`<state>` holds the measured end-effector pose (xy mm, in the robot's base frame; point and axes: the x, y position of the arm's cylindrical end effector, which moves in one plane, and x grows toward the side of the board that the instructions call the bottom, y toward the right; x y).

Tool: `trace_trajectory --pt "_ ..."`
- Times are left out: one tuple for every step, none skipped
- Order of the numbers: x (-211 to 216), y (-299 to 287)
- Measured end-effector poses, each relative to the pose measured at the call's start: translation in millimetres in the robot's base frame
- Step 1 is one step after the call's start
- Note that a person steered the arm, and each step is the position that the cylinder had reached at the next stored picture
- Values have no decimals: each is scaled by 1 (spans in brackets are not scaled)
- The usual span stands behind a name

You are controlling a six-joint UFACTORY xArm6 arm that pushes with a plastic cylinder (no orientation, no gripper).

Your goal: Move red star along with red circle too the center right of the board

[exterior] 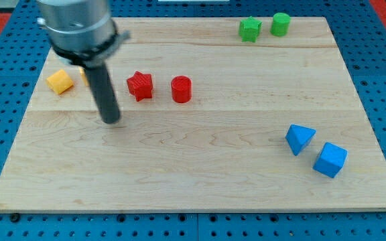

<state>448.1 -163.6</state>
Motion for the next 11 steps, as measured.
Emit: trace_trajectory --pt "-46 -45" --pt "-59 -29" --pt "-55 55" --pt "-35 108" --pt "-32 128" --pt "-44 130" --pt "-45 154" --pt "-53 184" --pt "-71 212" --pt "-71 267" --pt "-76 317"
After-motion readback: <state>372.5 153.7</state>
